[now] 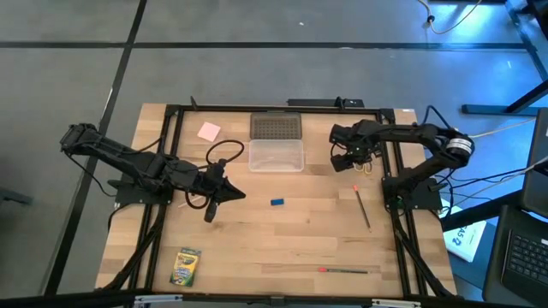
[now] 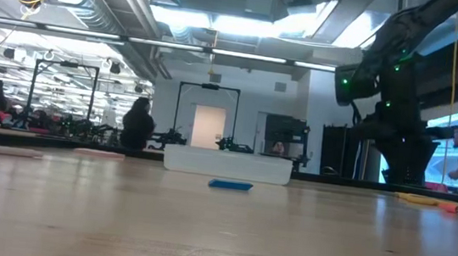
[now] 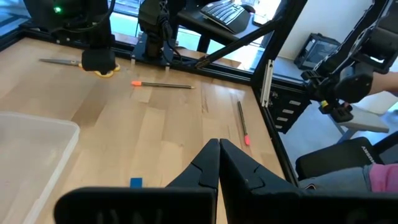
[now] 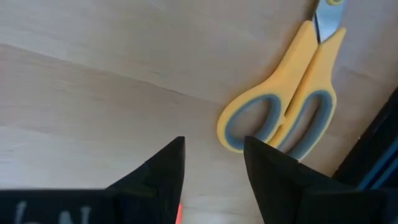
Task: Pack school essentials
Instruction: Put the yellow scissors into the black supply box
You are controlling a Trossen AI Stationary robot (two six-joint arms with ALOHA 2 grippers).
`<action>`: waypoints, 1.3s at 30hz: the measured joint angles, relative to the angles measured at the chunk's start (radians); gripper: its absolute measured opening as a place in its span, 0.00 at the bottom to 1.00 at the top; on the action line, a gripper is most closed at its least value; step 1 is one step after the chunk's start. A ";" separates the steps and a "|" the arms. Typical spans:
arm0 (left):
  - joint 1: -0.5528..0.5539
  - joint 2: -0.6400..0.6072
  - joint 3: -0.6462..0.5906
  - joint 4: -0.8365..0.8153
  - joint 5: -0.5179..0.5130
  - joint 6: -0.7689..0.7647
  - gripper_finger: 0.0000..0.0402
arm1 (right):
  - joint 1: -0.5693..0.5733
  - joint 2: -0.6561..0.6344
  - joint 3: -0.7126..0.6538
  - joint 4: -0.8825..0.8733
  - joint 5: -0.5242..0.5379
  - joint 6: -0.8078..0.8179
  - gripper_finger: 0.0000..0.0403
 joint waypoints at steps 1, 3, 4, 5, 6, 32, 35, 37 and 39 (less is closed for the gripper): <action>0.000 0.000 0.000 0.000 0.000 0.000 0.00 | 0.000 0.003 0.000 0.000 0.008 0.000 0.42; 0.000 0.000 0.000 0.000 0.000 0.000 0.00 | 0.000 0.009 0.000 0.000 0.019 -0.004 0.42; 0.000 0.000 0.000 0.000 0.000 0.002 0.00 | 0.000 0.012 0.000 0.000 0.022 -0.011 0.42; 0.000 0.000 0.000 0.000 0.000 0.002 0.00 | 0.000 0.014 0.000 0.001 0.022 -0.014 0.42; 0.000 0.000 0.000 0.000 0.000 0.002 0.00 | 0.000 0.015 0.000 0.001 0.022 -0.014 0.42; 0.000 0.000 0.000 0.000 0.000 0.004 0.00 | -0.004 0.012 -0.125 0.133 0.038 0.028 0.42; 0.000 0.000 0.000 0.000 0.000 0.004 0.00 | -0.003 0.013 -0.125 0.134 0.049 0.000 0.41; 0.000 0.000 0.000 0.000 0.000 0.004 0.00 | -0.003 0.013 -0.125 0.137 0.051 -0.018 0.39; 0.000 0.000 0.000 0.000 0.000 0.003 0.00 | -0.003 0.013 -0.126 0.139 0.050 -0.024 0.36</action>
